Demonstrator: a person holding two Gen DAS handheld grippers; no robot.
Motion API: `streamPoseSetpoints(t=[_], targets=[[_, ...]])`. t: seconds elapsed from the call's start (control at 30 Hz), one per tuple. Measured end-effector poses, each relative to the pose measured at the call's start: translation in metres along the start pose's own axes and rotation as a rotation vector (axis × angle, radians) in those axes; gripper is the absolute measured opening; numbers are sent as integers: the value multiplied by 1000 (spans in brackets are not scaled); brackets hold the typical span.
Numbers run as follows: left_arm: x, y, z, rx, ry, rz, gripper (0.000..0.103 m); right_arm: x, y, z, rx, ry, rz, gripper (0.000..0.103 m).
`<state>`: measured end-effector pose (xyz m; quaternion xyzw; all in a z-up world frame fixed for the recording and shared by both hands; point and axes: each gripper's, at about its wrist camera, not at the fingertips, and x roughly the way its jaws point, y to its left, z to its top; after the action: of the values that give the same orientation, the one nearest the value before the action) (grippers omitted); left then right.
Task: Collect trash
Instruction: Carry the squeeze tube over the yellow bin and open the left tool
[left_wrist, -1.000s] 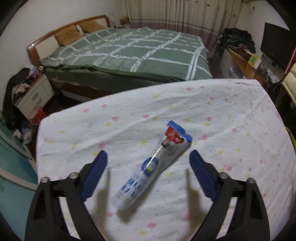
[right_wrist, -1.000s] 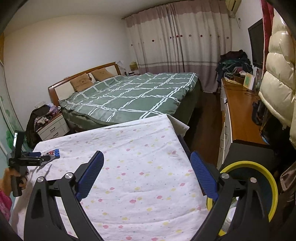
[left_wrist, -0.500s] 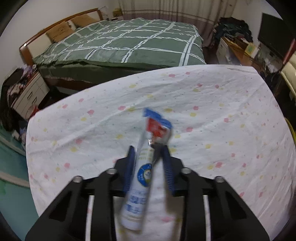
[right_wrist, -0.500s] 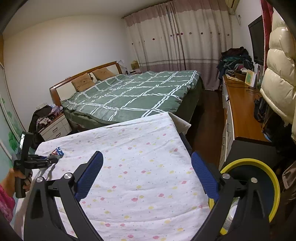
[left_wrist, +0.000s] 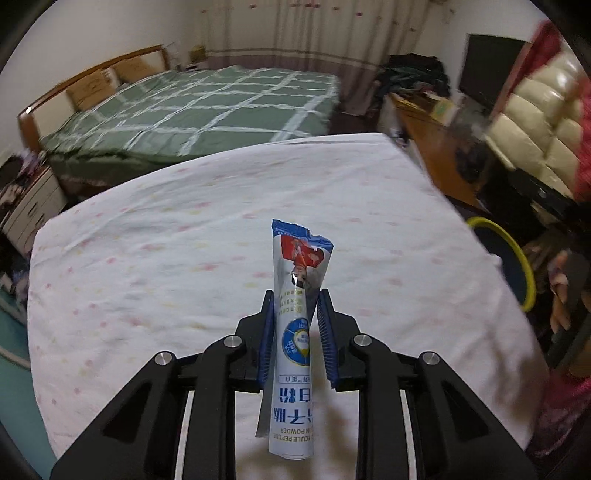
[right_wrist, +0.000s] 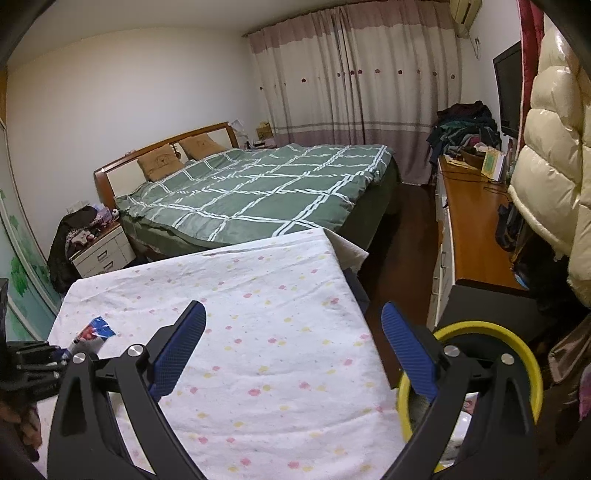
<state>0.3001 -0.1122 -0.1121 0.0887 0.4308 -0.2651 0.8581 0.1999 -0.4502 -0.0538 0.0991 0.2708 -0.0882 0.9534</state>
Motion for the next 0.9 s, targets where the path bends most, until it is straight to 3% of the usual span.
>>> streamPoseSetpoints(t=[0.17, 0.37, 0.63, 0.9], targets=[[-9, -66, 7, 88, 7, -61, 23, -49, -23, -10, -54, -31, -28, 91], [2, -161, 26, 199, 23, -156, 23, -123, -94, -46, -27, -36, -112, 92], [62, -289, 59, 306, 91, -256, 23, -183, -183, -78, 89, -48, -205, 92], [134, -378, 78, 331, 202, -285, 24, -193, -217, -89, 141, -43, -209, 92]])
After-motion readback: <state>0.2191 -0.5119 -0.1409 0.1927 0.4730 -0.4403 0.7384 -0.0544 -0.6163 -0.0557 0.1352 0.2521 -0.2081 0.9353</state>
